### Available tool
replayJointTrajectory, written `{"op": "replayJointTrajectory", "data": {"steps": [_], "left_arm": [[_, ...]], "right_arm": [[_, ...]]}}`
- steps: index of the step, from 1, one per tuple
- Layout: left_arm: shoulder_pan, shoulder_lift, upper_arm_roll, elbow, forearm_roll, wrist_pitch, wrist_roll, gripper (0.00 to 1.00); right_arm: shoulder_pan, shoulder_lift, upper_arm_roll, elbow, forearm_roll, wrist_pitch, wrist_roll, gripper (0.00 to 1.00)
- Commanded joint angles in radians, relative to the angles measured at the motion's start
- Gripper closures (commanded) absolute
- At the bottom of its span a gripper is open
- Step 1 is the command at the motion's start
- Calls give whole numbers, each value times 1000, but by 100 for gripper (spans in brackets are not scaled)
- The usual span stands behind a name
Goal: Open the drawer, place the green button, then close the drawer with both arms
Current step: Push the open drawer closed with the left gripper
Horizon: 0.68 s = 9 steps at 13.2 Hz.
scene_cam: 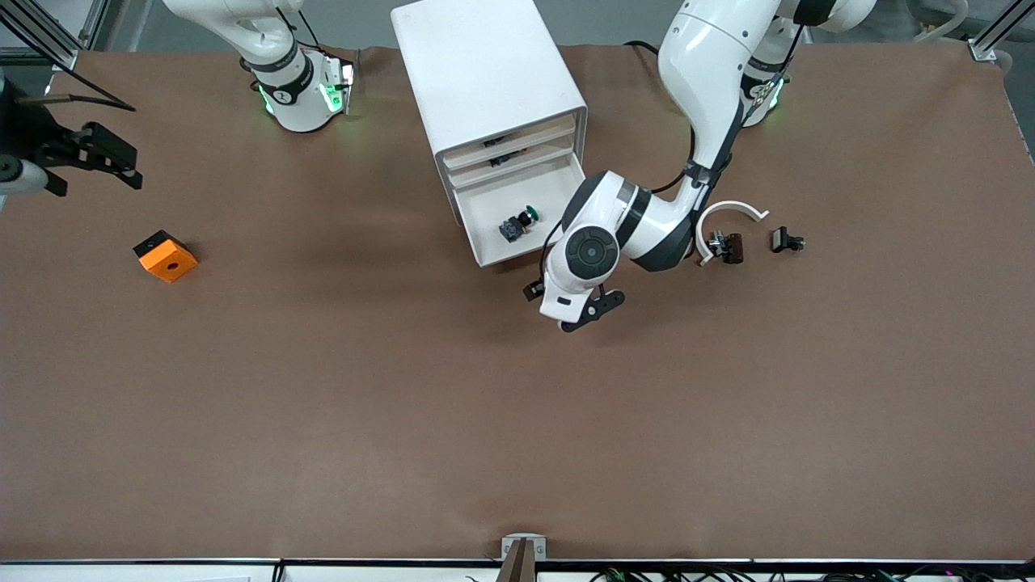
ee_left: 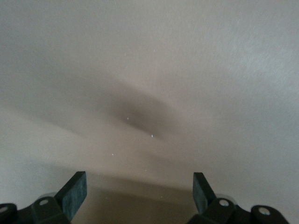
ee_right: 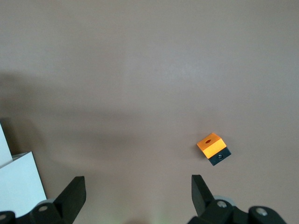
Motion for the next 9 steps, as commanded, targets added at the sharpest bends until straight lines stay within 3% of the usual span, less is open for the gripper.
{"op": "replayJointTrajectory", "data": {"steps": [1,9], "left_arm": [[-14,10,-16,4,-9,1,-3,0],[-22,20,-81,2,-9,1,-2,0]], "right_arm": [[-25,16,18,66,-6,-62,-6,0],[-23,18,19,83,-4,-62,36,0]]}}
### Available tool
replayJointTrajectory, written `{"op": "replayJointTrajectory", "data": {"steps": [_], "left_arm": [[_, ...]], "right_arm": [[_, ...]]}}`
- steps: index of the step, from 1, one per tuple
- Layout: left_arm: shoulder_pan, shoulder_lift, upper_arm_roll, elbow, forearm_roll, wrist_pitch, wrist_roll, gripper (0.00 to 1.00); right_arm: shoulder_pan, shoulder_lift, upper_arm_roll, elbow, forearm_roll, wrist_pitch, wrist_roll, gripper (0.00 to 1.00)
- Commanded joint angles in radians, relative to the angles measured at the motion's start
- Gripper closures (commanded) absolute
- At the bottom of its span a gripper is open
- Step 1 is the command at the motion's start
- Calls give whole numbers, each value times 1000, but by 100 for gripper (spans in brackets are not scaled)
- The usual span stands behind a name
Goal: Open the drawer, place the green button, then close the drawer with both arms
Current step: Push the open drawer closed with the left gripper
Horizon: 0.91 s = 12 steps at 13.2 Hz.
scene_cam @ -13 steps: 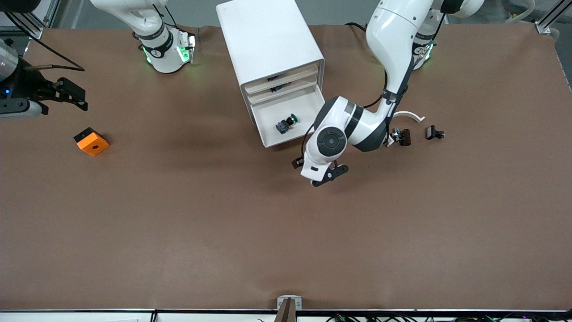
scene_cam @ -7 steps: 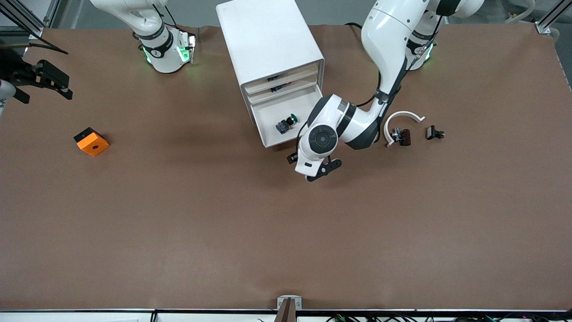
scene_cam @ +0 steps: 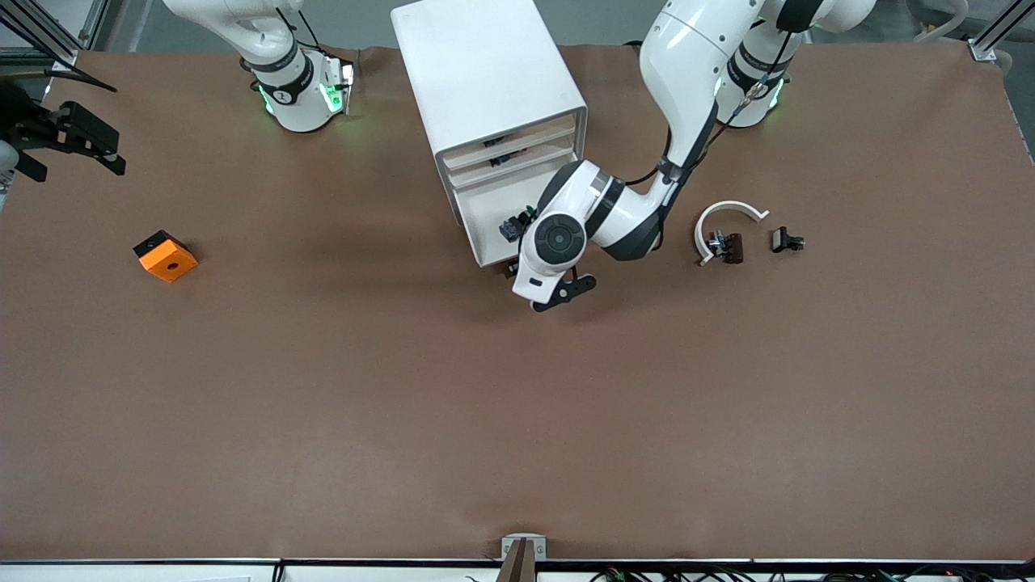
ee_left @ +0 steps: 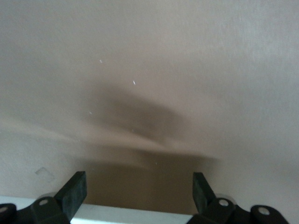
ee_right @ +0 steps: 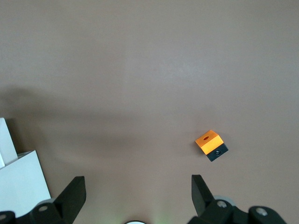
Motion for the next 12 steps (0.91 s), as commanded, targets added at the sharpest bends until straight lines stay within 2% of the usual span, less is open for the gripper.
{"op": "replayJointTrajectory", "data": {"steps": [1,7,12], "left_arm": [[-5,-1,-6,3,-9,0,-2,0],[-31,1,-22,-2,-9,-4,-10,0],[-55,1,-40,-5,-9,-58,0,0]], "right_arm": [[-18,13,19,30,-4,-16,24,0],[-15,22,19,30,-6,-18,23,0],[-15,23,19,30,-6,-18,23,0]]}}
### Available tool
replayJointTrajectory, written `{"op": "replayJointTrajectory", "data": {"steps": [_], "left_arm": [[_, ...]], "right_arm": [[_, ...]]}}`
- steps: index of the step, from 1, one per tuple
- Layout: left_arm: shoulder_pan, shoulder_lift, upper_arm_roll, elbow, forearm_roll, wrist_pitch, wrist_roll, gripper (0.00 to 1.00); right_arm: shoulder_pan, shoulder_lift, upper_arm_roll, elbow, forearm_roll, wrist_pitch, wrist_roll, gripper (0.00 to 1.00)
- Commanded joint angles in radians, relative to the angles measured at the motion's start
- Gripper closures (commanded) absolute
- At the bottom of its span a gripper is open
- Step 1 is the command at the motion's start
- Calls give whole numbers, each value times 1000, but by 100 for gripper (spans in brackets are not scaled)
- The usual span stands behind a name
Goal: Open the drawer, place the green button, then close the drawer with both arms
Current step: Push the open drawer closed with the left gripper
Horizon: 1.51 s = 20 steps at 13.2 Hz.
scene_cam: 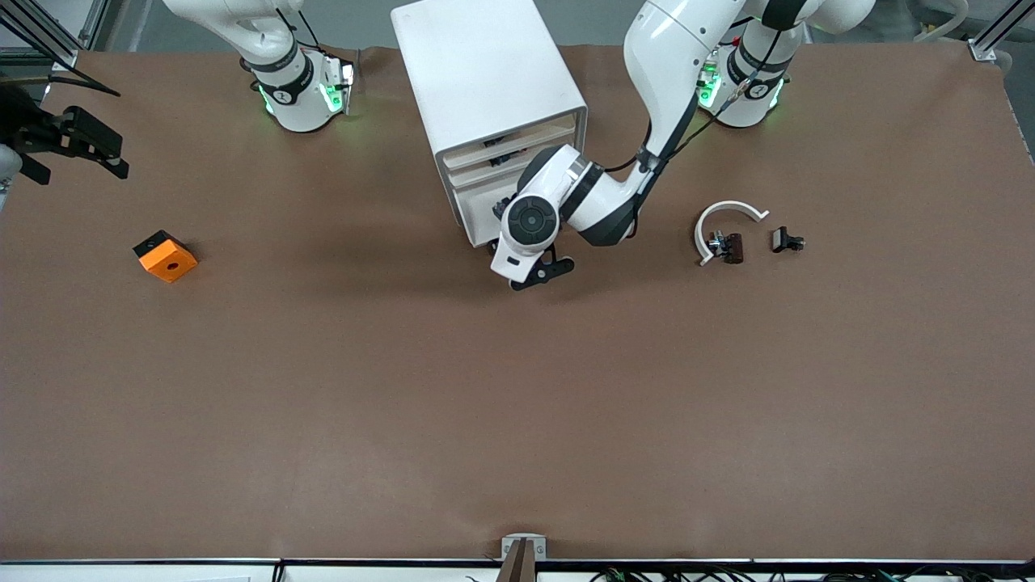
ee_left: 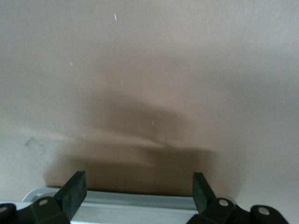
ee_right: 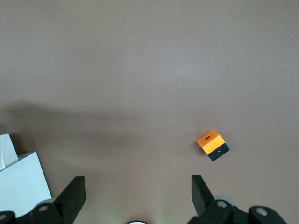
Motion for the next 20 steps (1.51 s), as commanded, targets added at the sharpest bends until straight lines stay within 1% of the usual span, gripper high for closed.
{"op": "replayJointTrajectory", "data": {"steps": [1,14,19,20], "left_arm": [[-14,-3,-14,-4,-9,-17,0,0],[-64,3,-38,-7,-11,-25,-11,0],[-75,-6,-54,-35,-12,-26,-17,0],[-75,-6,-54,-35,-12,-48,-16,0]], "right_arm": [[-14,12,13,27,-6,-18,13,0],[-12,23,15,27,-4,-12,13,0],[-18,23,15,26,-3,-15,15,0],[-21,25,15,24,-3,-18,15,0]]}}
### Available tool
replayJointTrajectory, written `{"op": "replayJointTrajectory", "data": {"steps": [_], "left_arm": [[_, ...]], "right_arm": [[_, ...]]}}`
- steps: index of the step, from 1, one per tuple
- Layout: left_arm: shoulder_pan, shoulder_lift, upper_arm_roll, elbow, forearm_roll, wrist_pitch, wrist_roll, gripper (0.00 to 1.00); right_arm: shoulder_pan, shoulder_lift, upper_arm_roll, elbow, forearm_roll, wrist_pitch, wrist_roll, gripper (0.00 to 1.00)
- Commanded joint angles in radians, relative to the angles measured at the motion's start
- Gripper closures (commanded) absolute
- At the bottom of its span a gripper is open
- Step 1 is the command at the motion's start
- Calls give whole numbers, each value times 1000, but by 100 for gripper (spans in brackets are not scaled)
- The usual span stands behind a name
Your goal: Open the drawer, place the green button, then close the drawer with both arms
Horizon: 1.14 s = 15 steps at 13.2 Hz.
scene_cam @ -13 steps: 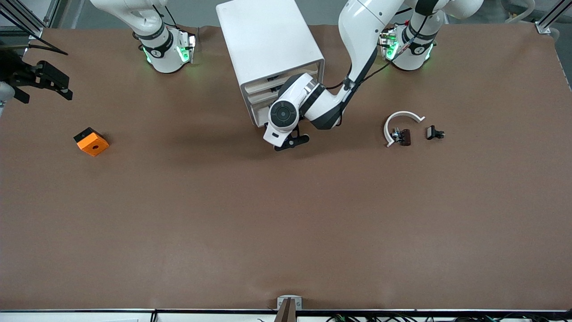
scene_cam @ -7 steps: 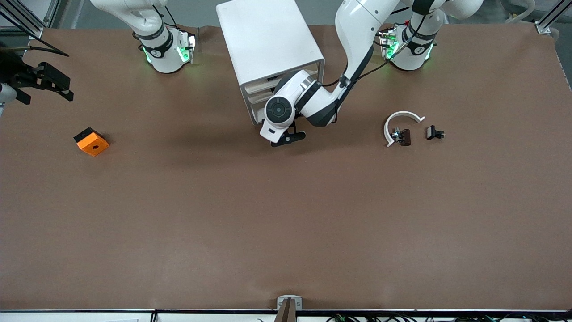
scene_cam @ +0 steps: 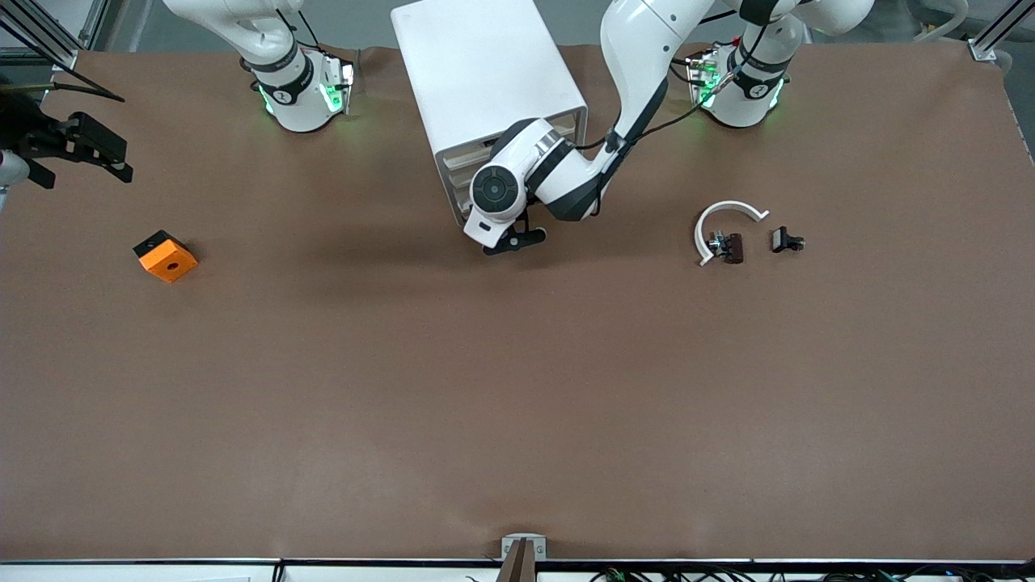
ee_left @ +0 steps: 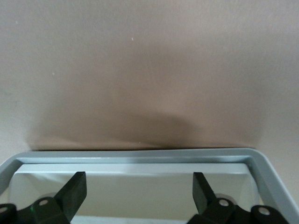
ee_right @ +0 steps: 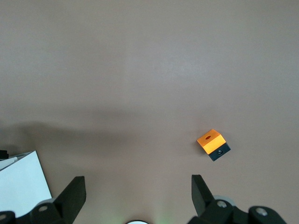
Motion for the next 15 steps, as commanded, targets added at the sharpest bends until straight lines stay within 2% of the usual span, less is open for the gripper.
{"op": "replayJointTrajectory", "data": {"steps": [1,8,15], "left_arm": [[-9,-13,-6,-18,-12,-40,-10,0],[-9,-13,-34,-14,-14,-68,-19,0],[2,-2,-26,-2,-3,-66,-50,0]], "right_arm": [[-23,12,13,18,-3,-18,12,0],[-105,11,11,22,-3,-37,-8,0],[-109,37,11,23,-1,37,-22,0]]}}
